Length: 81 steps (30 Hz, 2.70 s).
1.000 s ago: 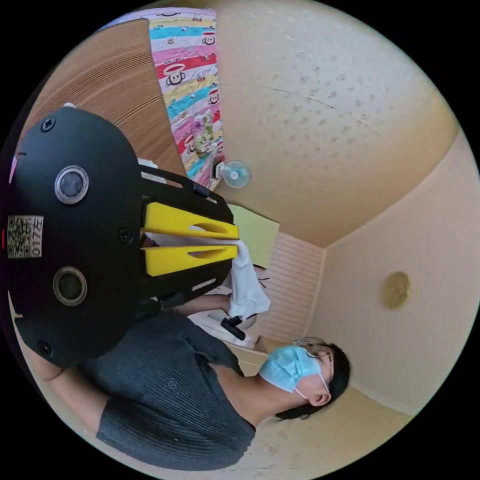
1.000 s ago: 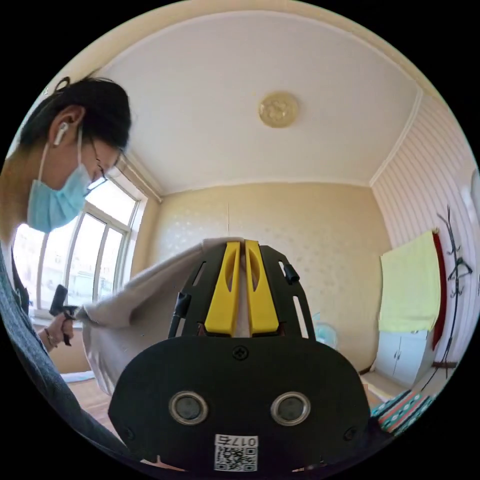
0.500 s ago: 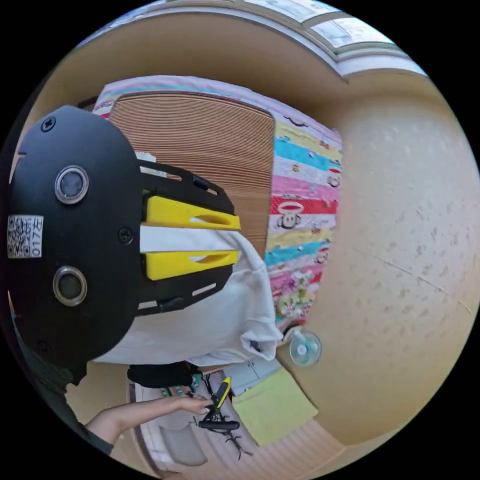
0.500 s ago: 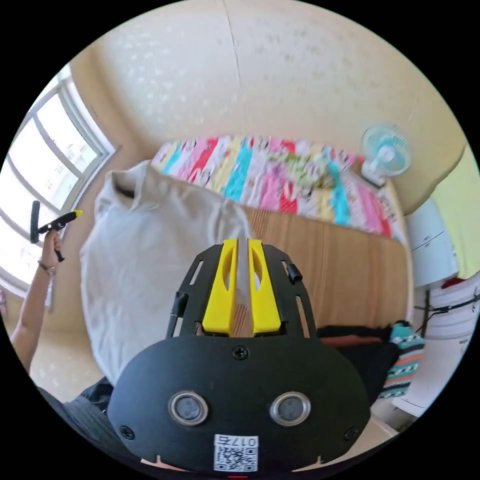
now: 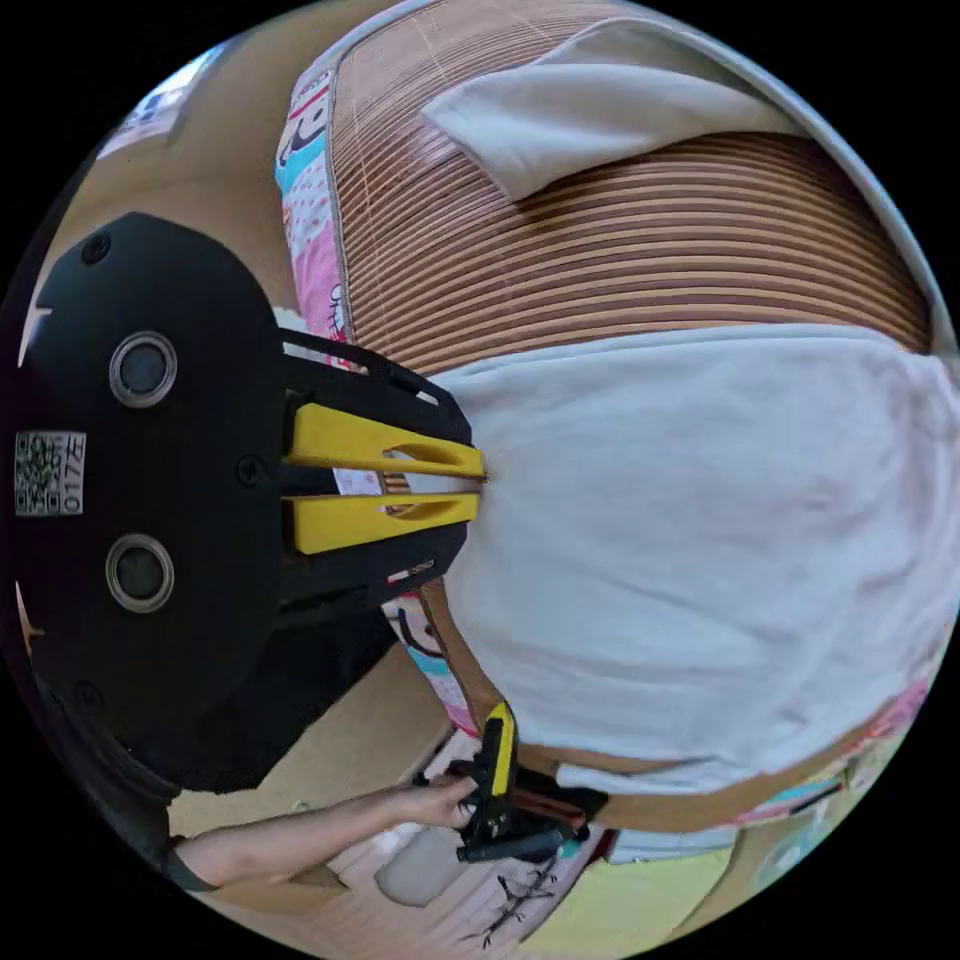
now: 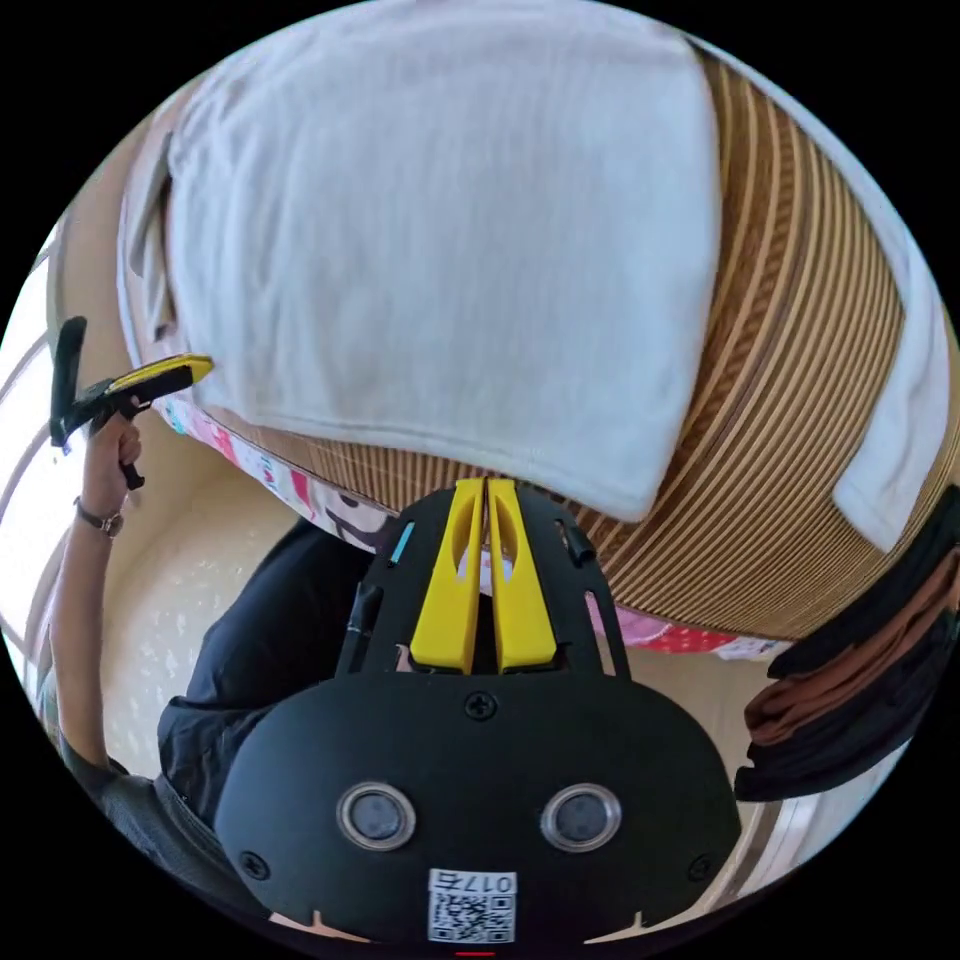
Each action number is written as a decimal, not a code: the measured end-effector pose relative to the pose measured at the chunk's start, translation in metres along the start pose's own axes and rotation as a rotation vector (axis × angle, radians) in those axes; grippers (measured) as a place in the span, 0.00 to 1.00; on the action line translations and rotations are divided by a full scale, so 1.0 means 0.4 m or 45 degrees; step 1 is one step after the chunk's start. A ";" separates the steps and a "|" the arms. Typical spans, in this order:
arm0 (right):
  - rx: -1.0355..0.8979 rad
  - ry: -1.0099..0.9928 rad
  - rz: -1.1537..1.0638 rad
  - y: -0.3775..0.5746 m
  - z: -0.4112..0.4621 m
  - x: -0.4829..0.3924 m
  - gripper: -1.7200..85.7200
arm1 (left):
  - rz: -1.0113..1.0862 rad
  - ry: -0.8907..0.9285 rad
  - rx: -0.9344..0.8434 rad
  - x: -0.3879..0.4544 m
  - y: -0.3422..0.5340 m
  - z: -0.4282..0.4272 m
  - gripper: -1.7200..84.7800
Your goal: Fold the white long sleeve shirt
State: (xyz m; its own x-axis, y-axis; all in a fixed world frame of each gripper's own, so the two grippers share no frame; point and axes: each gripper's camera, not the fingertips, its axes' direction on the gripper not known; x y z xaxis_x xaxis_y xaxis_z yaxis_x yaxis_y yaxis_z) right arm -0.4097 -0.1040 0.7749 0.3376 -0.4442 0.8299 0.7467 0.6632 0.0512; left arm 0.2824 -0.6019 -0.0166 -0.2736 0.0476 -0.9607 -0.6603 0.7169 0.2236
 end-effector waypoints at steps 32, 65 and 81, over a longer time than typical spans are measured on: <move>0.508 -1.016 0.684 0.883 -0.376 0.341 0.02 | 0.022 -0.878 0.324 -0.459 1.088 -0.978 0.07; 0.835 -1.519 0.311 1.180 -0.641 0.233 0.01 | -1.432 1.709 1.517 -1.252 2.177 -0.531 0.07; 1.443 -2.169 0.510 1.362 -0.506 0.315 0.02 | 0.250 1.071 1.322 -0.399 1.662 -1.111 0.10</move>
State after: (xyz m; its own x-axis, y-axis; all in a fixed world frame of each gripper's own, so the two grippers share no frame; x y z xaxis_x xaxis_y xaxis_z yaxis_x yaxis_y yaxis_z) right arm 0.1557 0.0795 0.7950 -0.8841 0.2169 0.4139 -0.0404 0.8470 -0.5301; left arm -0.4237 -0.4420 0.3587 -0.8910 0.0405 -0.4523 0.1661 0.9561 -0.2415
